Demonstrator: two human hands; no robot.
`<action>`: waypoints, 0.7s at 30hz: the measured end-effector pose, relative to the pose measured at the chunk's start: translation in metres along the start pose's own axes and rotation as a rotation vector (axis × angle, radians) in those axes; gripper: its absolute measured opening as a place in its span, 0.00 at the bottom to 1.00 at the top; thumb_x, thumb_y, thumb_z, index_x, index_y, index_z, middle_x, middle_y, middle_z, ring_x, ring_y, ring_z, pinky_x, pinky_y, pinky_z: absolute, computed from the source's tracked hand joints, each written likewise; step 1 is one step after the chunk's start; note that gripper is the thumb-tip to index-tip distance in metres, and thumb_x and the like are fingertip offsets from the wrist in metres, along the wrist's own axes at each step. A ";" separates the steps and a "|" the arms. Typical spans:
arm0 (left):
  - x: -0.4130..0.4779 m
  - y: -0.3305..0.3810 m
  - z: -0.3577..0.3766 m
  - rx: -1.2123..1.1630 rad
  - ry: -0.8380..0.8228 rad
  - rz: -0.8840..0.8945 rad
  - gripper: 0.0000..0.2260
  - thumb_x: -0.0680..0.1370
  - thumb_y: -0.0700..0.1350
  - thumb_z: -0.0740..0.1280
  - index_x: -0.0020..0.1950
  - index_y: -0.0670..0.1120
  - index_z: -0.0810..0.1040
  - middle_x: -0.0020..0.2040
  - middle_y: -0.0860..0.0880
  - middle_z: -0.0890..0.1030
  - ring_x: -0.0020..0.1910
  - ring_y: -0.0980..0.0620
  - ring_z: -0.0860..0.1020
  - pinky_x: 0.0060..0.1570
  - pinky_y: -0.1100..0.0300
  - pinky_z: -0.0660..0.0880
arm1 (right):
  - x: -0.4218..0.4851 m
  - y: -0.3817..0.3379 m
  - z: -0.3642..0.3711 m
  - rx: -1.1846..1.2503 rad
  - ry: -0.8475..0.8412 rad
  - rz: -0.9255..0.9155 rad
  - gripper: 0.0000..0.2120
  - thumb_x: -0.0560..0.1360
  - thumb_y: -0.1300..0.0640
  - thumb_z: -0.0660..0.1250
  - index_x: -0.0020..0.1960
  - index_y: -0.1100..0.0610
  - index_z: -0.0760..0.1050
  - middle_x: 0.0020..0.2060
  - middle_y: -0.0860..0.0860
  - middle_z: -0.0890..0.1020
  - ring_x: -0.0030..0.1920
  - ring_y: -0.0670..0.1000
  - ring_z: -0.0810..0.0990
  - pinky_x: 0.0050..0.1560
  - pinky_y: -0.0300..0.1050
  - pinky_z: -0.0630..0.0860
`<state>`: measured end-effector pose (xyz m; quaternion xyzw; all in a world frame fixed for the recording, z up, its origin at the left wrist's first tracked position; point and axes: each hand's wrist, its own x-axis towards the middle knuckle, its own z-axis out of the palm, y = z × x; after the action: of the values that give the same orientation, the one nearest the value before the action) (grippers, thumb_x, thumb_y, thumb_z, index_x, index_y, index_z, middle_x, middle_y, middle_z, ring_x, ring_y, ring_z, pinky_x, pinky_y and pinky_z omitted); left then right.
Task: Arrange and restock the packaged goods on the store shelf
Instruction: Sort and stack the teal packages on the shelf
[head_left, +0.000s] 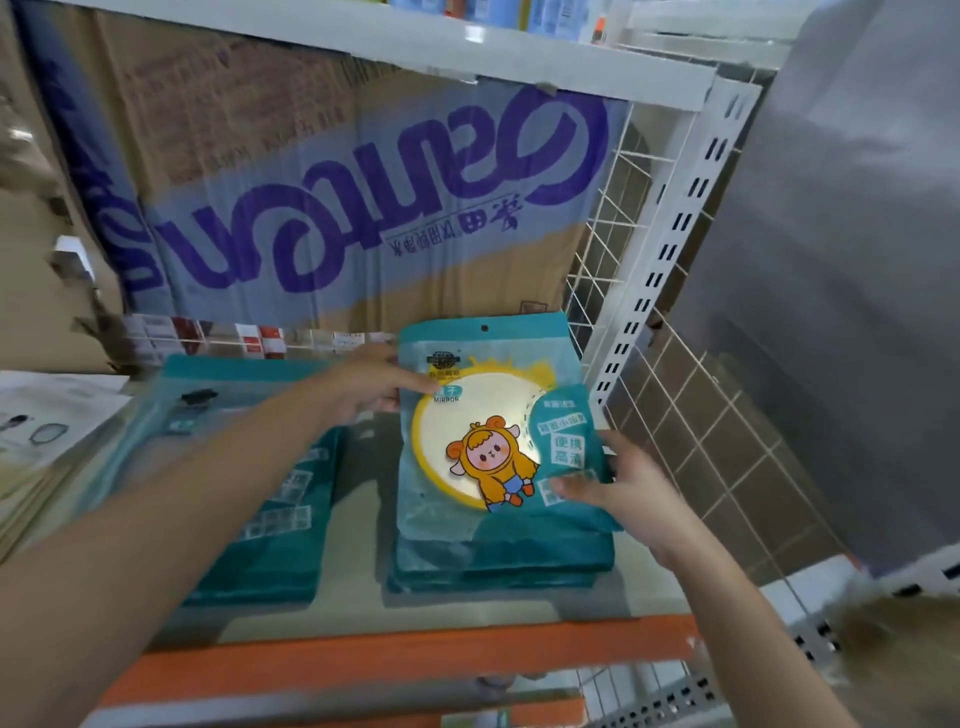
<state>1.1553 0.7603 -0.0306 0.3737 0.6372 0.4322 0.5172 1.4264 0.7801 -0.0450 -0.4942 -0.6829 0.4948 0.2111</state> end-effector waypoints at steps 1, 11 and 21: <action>0.002 -0.002 0.003 -0.013 0.019 -0.021 0.17 0.69 0.35 0.71 0.56 0.44 0.74 0.52 0.47 0.81 0.50 0.50 0.80 0.52 0.57 0.75 | -0.001 0.002 -0.001 -0.009 -0.010 0.002 0.23 0.68 0.57 0.75 0.58 0.49 0.69 0.47 0.44 0.81 0.48 0.46 0.81 0.53 0.49 0.77; -0.002 -0.021 0.017 0.102 0.122 -0.080 0.18 0.69 0.35 0.71 0.57 0.41 0.73 0.52 0.47 0.80 0.52 0.48 0.77 0.53 0.54 0.74 | 0.001 0.016 -0.004 -0.259 -0.057 -0.023 0.31 0.67 0.50 0.75 0.66 0.53 0.67 0.42 0.38 0.73 0.44 0.42 0.76 0.49 0.44 0.76; -0.001 -0.024 0.024 0.179 0.183 -0.030 0.21 0.68 0.37 0.72 0.60 0.39 0.74 0.55 0.44 0.80 0.52 0.46 0.78 0.47 0.56 0.77 | 0.004 0.023 -0.015 -0.340 -0.082 -0.009 0.32 0.68 0.47 0.74 0.68 0.53 0.66 0.40 0.41 0.73 0.42 0.46 0.78 0.40 0.43 0.76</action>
<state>1.1787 0.7552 -0.0553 0.3675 0.7234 0.3981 0.4279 1.4474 0.7913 -0.0600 -0.4992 -0.7668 0.3912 0.0986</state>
